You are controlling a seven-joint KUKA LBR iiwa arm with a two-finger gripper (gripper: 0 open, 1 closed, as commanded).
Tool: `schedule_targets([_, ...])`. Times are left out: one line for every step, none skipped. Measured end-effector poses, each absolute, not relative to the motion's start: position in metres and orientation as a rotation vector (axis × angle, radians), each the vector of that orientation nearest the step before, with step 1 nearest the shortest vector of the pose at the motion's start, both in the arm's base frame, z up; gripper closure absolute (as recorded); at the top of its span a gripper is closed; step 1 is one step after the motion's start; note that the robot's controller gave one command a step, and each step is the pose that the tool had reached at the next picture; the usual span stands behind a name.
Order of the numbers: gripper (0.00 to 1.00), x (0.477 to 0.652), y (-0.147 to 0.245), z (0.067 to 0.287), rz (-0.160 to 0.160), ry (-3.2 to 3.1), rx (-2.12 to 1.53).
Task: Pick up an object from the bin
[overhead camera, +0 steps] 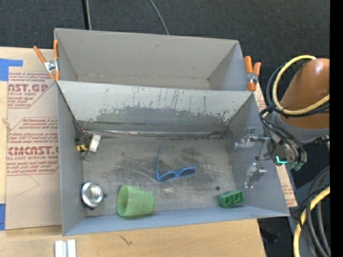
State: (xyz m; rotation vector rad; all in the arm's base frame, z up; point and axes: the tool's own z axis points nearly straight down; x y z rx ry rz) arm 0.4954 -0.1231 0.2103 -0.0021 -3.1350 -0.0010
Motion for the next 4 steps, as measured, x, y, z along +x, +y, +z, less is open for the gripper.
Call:
schedule_targets([0.0,0.489,-0.082,0.079,0.0,-3.117,0.459])
schedule_targets([0.0,0.493,-0.155,0.075,-0.003,-3.133,0.275])
schedule_targets([1.0,0.494,-0.154,0.076,0.002,-3.137,0.284])
schedule_targets([1.0,0.503,-0.148,0.25,0.005,-3.14,0.267])
